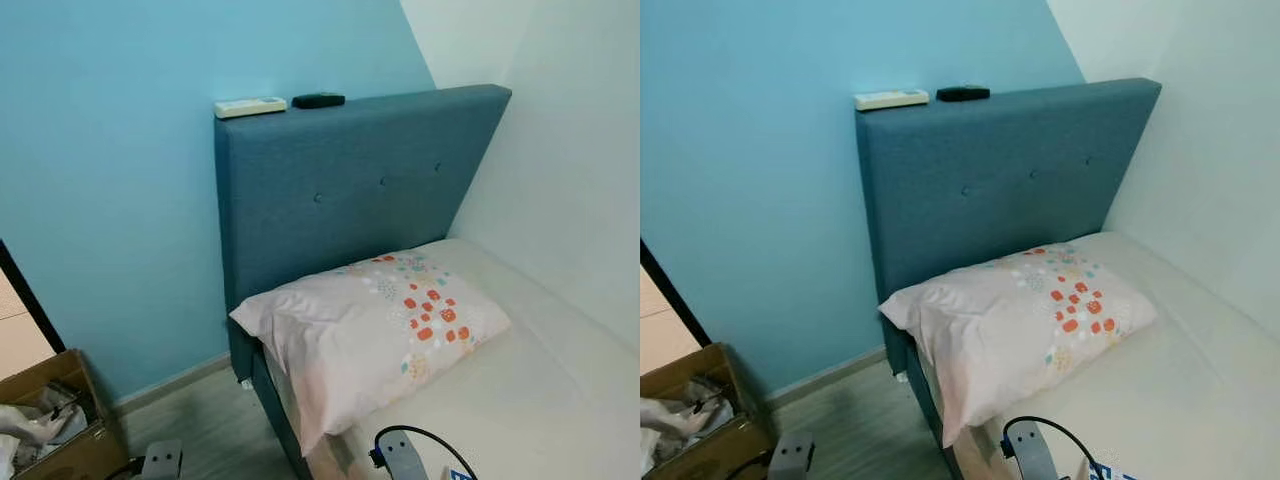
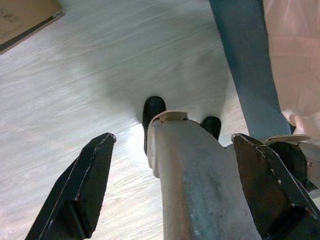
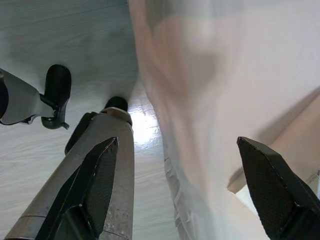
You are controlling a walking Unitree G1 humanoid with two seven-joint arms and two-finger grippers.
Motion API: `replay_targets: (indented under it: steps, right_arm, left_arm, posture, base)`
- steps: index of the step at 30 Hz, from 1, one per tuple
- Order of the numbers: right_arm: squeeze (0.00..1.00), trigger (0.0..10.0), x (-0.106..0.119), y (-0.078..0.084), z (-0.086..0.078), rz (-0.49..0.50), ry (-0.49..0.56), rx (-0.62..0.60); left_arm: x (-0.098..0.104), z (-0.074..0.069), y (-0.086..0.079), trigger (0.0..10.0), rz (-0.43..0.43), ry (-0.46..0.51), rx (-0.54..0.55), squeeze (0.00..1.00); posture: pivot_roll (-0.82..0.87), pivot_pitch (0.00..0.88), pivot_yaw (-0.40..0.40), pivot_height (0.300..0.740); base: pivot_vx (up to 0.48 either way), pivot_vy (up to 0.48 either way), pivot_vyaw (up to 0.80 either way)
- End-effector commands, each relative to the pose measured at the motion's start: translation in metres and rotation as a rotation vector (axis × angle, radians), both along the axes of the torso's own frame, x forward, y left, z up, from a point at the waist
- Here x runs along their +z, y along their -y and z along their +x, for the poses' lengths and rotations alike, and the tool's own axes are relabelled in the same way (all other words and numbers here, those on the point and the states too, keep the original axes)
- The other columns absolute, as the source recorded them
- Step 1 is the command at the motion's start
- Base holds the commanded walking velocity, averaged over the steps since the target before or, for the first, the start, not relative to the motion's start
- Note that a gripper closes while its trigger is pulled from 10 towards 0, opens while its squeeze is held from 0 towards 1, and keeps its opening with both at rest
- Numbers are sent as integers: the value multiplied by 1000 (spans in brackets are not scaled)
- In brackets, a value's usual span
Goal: Clean up the room
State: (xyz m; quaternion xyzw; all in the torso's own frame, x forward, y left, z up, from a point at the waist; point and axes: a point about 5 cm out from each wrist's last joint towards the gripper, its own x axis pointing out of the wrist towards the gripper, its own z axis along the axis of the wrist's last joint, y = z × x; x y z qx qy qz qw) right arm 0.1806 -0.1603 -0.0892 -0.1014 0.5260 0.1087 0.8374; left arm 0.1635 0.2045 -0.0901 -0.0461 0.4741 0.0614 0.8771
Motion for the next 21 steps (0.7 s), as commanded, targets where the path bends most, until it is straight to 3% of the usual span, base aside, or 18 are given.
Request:
replay_targets:
  steps: [1,6,11,12,13,18,21]
  right_arm:
    - [0,10000,-1,1,-2,5,1,-15]
    - [0,10000,0,1,1,8,18,-48]
    - [0,10000,6,5,13,48,71,-213]
    - [0,10000,12,9,23,81,115,-345]
    - [0,10000,15,12,28,90,133,-398]
    - [0,10000,19,16,34,101,160,-463]
    - [0,10000,19,17,35,108,167,-500]
  left_arm:
    - [-2,-5,-4,10000,17,-30,-14,0]
    - [-2,-5,-5,10000,26,-30,-20,0]
    - [-1,-3,-5,10000,32,-22,-28,0]
    - [0,-2,-5,10000,35,-17,-34,0]
    - [0,-1,-5,10000,36,-15,-38,0]
    - [1,0,-5,10000,38,-13,-45,0]
    - [2,3,-4,10000,41,-5,-64,0]
  posture:
    - [45,0,-126,703]
    - [47,0,-125,703]
    - [48,0,-123,703]
    - [47,0,-118,703]
    - [46,0,-116,703]
    - [45,0,-112,703]
    - [41,0,-103,703]
  base:
    - [-255,409,0]
    - [-215,303,0]
    - [0,0,0]
    - [0,0,0]
    - [0,0,0]
    - [0,0,0]
    - [0,451,0]
